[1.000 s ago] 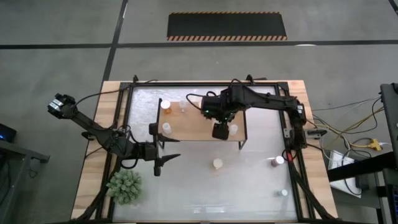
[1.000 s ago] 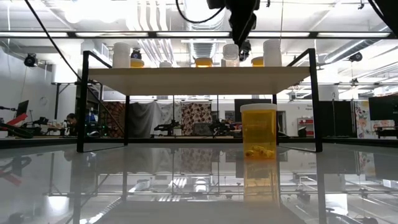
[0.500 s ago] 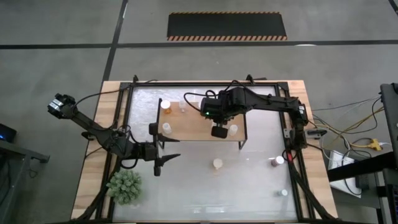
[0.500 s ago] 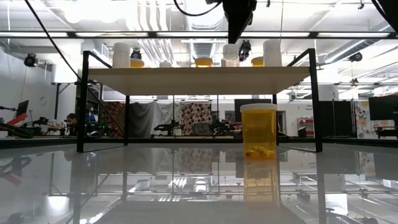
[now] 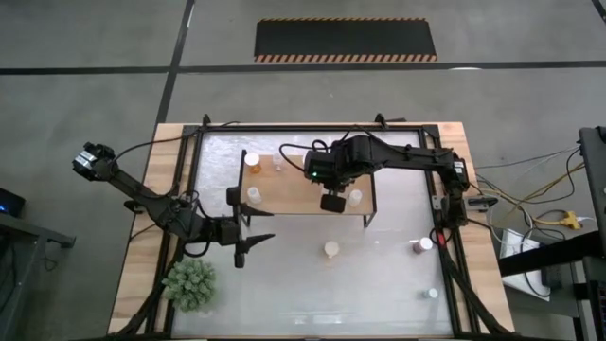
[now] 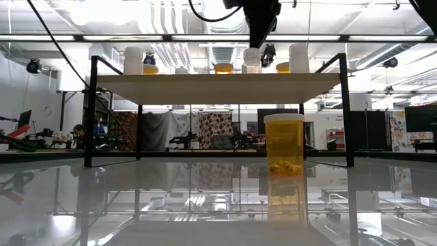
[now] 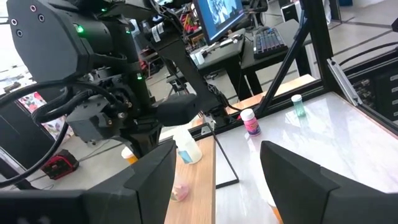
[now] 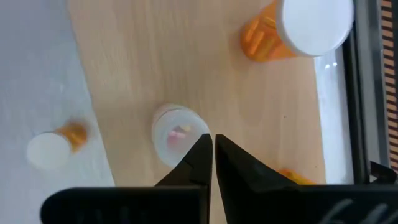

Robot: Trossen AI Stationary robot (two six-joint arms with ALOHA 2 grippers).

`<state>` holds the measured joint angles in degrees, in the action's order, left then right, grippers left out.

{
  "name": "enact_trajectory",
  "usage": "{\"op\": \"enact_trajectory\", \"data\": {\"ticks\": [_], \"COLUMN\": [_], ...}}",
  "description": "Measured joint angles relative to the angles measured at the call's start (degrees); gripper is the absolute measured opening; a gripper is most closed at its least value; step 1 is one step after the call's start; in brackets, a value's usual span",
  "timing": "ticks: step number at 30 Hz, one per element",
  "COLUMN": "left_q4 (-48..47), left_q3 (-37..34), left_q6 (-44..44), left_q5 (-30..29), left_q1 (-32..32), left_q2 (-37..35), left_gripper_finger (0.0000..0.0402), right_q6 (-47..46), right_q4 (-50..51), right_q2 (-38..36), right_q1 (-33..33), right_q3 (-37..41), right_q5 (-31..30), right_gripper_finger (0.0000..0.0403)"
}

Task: Pick and place medicine bottles onto shelf by color
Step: Put the transparent pill bottle on the shelf

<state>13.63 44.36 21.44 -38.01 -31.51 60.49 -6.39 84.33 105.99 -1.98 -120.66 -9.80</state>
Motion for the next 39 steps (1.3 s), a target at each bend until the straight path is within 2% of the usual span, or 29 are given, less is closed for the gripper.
{"op": "enact_trajectory", "data": {"ticks": [13,25,39], "left_q4": [0.0,0.0,0.0], "left_q3": [0.0,0.0,0.0], "left_q6": [0.2,0.4,0.4], "left_q5": [0.0,0.0,0.0], "left_q1": [0.0,0.0,0.0], "left_q2": [0.0,0.0,0.0], "left_gripper_finger": [0.0217,0.0217,0.0217], "right_q6": [-0.9,-1.6,-1.2], "right_q4": [-1.3,-3.9,-4.2], "right_q2": [-1.3,-1.1,-1.0], "right_q1": [3.1,3.7,3.7], "right_q3": [-0.9,3.0,3.4], "right_q5": [-0.6,-1.2,-9.7], "right_gripper_finger": [0.0013,0.0013,0.0013]}}
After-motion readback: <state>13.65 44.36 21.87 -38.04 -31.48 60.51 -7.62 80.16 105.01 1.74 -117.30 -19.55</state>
